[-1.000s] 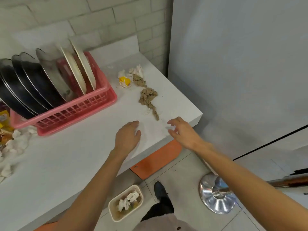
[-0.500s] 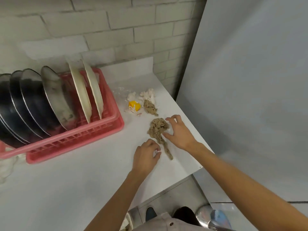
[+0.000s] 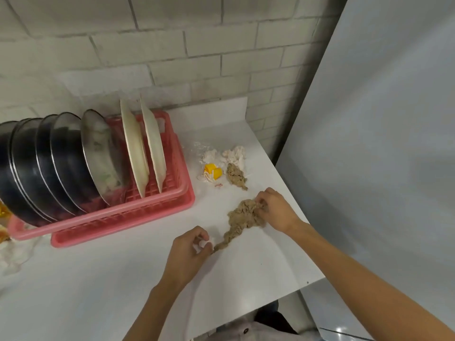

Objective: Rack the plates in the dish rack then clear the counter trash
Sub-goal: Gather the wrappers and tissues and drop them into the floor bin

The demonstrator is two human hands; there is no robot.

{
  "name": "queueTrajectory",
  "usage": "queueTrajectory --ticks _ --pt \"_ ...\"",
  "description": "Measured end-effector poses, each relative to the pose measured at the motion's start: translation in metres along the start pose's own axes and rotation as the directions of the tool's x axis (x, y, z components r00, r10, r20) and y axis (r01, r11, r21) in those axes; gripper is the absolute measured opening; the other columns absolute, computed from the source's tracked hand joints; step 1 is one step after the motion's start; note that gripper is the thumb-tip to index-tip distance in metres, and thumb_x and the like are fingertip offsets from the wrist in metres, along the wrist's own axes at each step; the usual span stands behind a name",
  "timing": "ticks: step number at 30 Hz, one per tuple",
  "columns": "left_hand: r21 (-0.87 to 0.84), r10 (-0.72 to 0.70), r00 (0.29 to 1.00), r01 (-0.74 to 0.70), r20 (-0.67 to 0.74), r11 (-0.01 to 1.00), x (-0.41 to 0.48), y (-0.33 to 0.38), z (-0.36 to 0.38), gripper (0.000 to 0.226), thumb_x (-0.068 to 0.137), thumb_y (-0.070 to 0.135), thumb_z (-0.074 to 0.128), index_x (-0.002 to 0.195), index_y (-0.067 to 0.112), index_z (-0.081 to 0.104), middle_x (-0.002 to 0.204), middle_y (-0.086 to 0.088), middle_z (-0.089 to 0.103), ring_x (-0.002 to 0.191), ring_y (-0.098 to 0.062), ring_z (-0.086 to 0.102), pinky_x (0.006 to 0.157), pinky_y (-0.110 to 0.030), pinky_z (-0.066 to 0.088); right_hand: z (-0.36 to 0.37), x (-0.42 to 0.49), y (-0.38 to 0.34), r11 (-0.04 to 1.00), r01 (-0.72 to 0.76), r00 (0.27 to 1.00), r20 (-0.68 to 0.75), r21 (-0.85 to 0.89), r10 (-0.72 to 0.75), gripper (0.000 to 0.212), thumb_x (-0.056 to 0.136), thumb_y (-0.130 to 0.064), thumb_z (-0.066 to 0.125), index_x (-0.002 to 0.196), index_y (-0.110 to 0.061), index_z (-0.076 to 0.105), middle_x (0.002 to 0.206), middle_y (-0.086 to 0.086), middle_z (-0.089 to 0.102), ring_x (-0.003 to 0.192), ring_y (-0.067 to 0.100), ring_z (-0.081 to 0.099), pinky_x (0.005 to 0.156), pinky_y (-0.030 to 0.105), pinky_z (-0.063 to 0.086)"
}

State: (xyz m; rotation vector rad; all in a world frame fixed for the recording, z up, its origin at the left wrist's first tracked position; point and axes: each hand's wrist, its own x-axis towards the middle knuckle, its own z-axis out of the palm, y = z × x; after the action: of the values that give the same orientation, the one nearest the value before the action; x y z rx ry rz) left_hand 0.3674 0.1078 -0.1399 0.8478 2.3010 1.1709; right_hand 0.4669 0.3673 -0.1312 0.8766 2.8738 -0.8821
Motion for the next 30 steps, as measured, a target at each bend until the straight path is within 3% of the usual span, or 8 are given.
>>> queueTrajectory --ticks 4,8,14,16,20,23,27,30 --pt "-0.084 -0.021 0.998 0.016 -0.06 0.996 0.005 0.004 -0.008 0.023 0.081 0.001 0.07 0.079 0.022 0.062 0.073 0.006 0.064 0.065 -0.009 0.058 0.057 -0.013 0.042 -0.021 -0.005 0.0 0.957 -0.047 0.998 -0.028 0.287 0.057 0.016 0.08 -0.006 0.069 0.083 -0.016 0.057 0.089 0.0 0.059 0.079 0.015 0.057 0.068 0.02 0.043" --pt "-0.185 -0.056 0.993 0.036 -0.104 0.982 0.004 0.01 -0.008 0.021 0.084 -0.003 0.067 0.088 0.018 0.065 0.078 0.008 0.07 0.072 -0.013 0.065 0.061 -0.015 0.047 -0.034 -0.011 0.0 0.814 -0.095 0.992 -0.018 0.573 0.128 0.025 0.077 0.003 0.07 0.076 -0.014 0.052 0.07 0.004 0.054 0.052 0.009 0.041 0.054 0.023 0.036" --pt "-0.185 -0.064 0.993 0.044 -0.104 0.982 0.006 0.011 -0.011 0.034 0.087 -0.004 0.06 0.099 0.026 0.07 0.093 0.011 0.072 0.078 -0.017 0.066 0.07 -0.03 0.055 -0.036 -0.012 -0.004 0.858 -0.081 0.996 0.005 0.507 0.091 0.044 0.078 0.005 0.063 0.102 -0.031 0.053 0.079 0.006 0.055 0.06 0.016 0.042 0.056 0.032 0.039" --pt "-0.19 -0.062 0.99 0.036 -0.13 0.981 0.005 0.014 -0.014 0.037 0.089 -0.006 0.055 0.099 0.026 0.071 0.093 0.015 0.07 0.078 -0.015 0.065 0.071 -0.027 0.053 -0.031 -0.013 -0.005 0.907 -0.045 0.999 0.02 0.418 0.041 0.051 0.082 0.005 0.059 0.116 -0.032 0.054 0.086 -0.003 0.055 0.071 0.012 0.05 0.067 0.023 0.043" --pt "-0.229 -0.059 0.988 0.025 -0.142 0.973 0.003 0.024 -0.02 0.036 0.091 -0.009 0.045 0.085 0.017 0.07 0.076 0.012 0.063 0.066 -0.011 0.057 0.062 -0.016 0.043 -0.024 -0.014 -0.008 0.929 -0.068 0.998 0.015 0.364 0.067 0.024 0.087 -0.001 0.058 0.1 -0.019 0.064 0.099 0.003 0.059 0.089 0.019 0.057 0.077 0.024 0.042" --pt "-0.31 -0.09 0.989 0.048 -0.12 0.949 0.002 0.027 -0.021 0.021 0.088 0.006 0.044 0.077 0.009 0.062 0.065 0.003 0.053 0.061 -0.009 0.046 0.059 -0.017 0.036 -0.025 -0.019 -0.012 0.848 -0.182 0.983 0.076 0.499 0.166 0.007 0.09 -0.017 0.061 0.085 -0.015 0.057 0.079 -0.004 0.056 0.066 0.013 0.052 0.062 0.024 0.04" --pt "-0.391 -0.13 0.987 0.083 -0.097 0.917 0.001 0.027 -0.02 0.023 0.085 0.018 0.041 0.071 0.002 0.047 0.067 -0.016 0.041 0.063 -0.018 0.039 0.061 -0.028 0.033 -0.027 -0.022 -0.021 0.72 -0.284 0.956 0.129 0.633 0.264 0.047 0.094 -0.053 0.051 0.069 -0.013 0.045 0.062 -0.003 0.041 0.061 0.016 0.05 0.068 0.037 0.057" --pt "-0.427 -0.172 0.982 0.125 -0.072 0.895 -0.001 0.027 -0.017 0.029 0.09 0.021 0.043 0.074 -0.004 0.044 0.067 -0.018 0.039 0.062 -0.018 0.039 0.061 -0.03 0.034 -0.028 -0.023 -0.031 0.593 -0.299 0.944 0.144 0.747 0.296 0.045 0.101 -0.039 0.047 0.075 -0.002 0.052 0.067 0.016 0.052 0.06 0.028 0.066 0.055 0.039 0.058"
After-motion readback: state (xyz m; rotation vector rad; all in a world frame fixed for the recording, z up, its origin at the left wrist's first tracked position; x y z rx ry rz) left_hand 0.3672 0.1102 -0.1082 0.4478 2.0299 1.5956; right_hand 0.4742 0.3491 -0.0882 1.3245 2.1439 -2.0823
